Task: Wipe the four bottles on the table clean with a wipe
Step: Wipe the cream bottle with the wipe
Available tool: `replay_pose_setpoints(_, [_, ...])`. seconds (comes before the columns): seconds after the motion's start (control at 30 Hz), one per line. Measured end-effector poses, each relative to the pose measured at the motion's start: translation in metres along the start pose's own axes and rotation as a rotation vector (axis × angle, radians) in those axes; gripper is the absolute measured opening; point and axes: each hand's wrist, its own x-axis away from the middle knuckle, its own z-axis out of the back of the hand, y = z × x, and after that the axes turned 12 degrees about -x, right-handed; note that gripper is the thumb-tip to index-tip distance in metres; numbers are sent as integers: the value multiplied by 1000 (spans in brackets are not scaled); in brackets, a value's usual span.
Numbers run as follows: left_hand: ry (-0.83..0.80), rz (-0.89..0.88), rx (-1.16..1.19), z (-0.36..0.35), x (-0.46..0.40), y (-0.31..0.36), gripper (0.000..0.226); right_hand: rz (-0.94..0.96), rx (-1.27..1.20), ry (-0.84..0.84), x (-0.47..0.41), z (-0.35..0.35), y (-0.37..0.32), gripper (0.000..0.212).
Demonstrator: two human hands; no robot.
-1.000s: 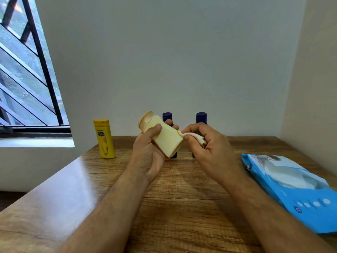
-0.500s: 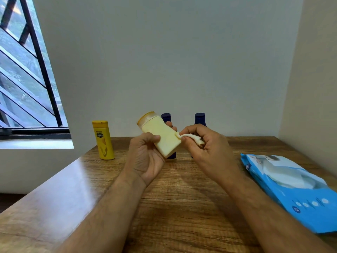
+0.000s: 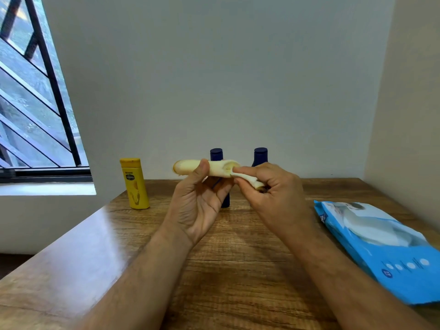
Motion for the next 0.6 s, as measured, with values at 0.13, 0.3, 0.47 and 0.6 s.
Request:
replay_pose_setpoints(0.13, [22,6,-2,5,-2,-3,39,75,89,-84,1,-1,0,26])
replay_pose_setpoints(0.3, [29,36,-7,3,-2,-6,35,188,123,-50,2,-1,-4,26])
replay_pose_setpoints(0.47, [-15,44,36,-1,1,-3,40,81,119,58,1,0,0,21])
replay_pose_setpoints(0.6, [3,39,38,-2,1,-4,40,-100,53,54,0,2,0,18])
